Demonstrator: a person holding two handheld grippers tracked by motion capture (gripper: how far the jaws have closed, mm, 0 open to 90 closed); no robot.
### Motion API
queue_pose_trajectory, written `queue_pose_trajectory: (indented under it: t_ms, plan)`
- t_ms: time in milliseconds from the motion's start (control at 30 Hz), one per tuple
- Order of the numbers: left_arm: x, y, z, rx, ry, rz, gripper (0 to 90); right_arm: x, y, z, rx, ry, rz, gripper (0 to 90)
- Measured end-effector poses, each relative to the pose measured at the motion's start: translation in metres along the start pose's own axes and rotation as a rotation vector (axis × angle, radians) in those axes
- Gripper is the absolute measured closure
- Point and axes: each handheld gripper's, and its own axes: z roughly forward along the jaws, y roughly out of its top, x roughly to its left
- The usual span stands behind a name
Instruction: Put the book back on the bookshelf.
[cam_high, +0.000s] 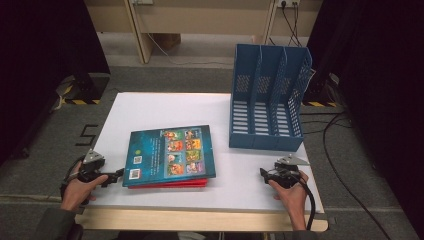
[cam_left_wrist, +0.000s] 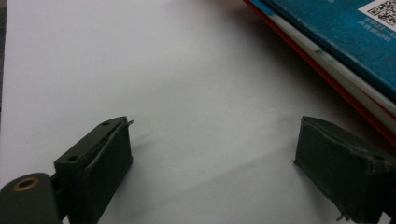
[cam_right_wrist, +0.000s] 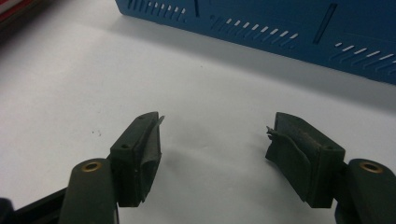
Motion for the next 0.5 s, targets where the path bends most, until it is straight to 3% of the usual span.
queue_pose_trajectory:
  t_ms: [133,267,333,500]
  plan:
    - [0.001,0.0,-0.002,-0.005,0.011,-0.011,14.7,0.001,0.001,-0.001,-0.011,0.01,0.006,34.1]
    - [0.001,0.001,-0.004,-0.009,-0.009,-0.046,15.1,0.003,0.002,-0.002,-0.028,0.02,0.014,34.4]
    - [0.0,0.002,-0.005,-0.012,0.002,-0.041,15.6,0.007,0.005,-0.004,-0.032,0.021,0.006,34.4]
    - [-0.006,0.008,-0.012,-0.066,0.002,-0.07,16.4,0.02,0.01,-0.004,-0.047,0.053,-0.015,35.1]
